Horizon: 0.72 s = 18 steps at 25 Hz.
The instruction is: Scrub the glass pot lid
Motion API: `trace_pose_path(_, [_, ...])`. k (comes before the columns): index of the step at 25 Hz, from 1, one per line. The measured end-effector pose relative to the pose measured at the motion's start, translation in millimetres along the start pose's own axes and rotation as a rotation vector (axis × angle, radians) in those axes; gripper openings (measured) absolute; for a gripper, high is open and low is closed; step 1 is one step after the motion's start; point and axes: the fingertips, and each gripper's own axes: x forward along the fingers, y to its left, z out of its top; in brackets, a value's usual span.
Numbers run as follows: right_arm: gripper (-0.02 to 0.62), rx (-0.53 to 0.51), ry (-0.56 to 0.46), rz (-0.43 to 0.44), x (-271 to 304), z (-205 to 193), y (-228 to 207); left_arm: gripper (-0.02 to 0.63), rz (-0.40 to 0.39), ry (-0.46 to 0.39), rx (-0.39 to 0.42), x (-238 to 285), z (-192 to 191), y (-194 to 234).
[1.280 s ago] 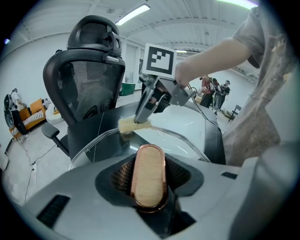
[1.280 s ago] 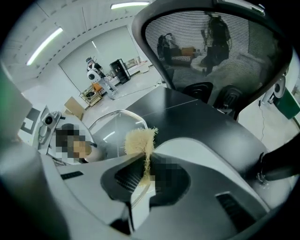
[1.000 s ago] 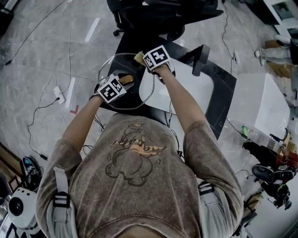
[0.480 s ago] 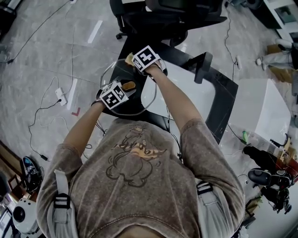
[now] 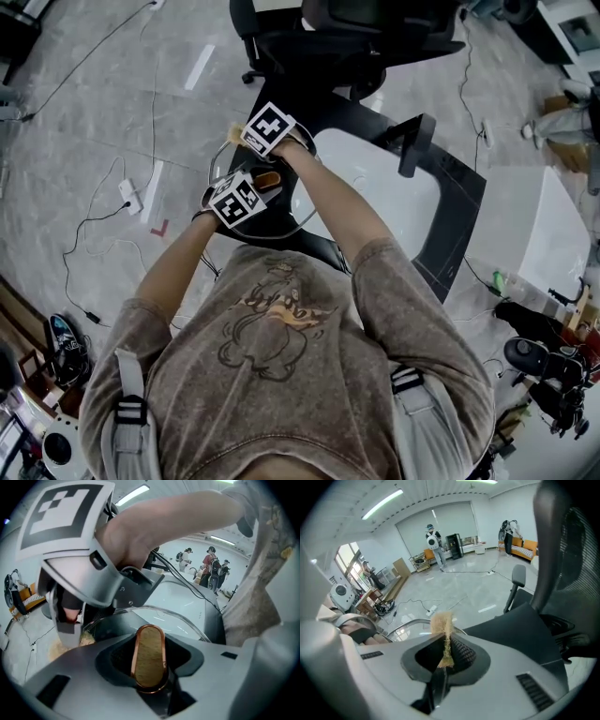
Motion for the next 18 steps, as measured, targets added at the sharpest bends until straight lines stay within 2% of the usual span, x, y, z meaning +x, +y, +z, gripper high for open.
trace_pose_path(5, [0.043, -0.119, 0.052, 0.034, 9, 6, 17, 0.179, 0.007, -0.012, -0.005, 0, 0, 0])
trace_pose_path(9, [0.043, -0.227, 0.133, 0.075, 15, 7, 33, 0.179, 0.018, -0.026, -0.013, 1, 2, 0])
trace_pose_path(18, [0.043, -0.267, 0.159, 0.193, 28, 11, 69, 0.179, 0.022, -0.049, -0.008, 0, 3, 0])
